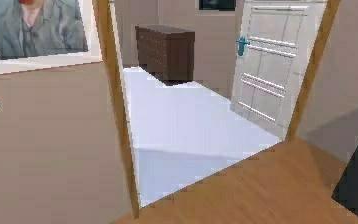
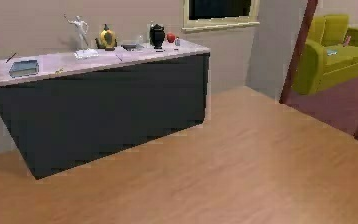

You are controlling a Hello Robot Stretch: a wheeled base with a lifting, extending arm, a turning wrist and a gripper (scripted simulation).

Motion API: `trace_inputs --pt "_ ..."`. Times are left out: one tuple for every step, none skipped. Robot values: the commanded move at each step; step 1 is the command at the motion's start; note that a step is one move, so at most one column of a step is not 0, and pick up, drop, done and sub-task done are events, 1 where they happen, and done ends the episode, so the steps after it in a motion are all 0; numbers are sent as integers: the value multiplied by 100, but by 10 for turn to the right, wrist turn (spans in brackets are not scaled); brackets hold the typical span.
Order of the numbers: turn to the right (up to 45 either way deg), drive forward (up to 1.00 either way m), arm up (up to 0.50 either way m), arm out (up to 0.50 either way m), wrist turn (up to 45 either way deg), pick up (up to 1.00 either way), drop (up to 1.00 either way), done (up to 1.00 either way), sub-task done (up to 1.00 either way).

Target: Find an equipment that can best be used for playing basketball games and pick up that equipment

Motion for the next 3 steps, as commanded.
trace_inputs --pt "330 0 0 0 0 0 0 0 0" --pt "0 65 0 0 0 0 0 0 0" --pt "-150 0 0 0 0 0 0 0 0"
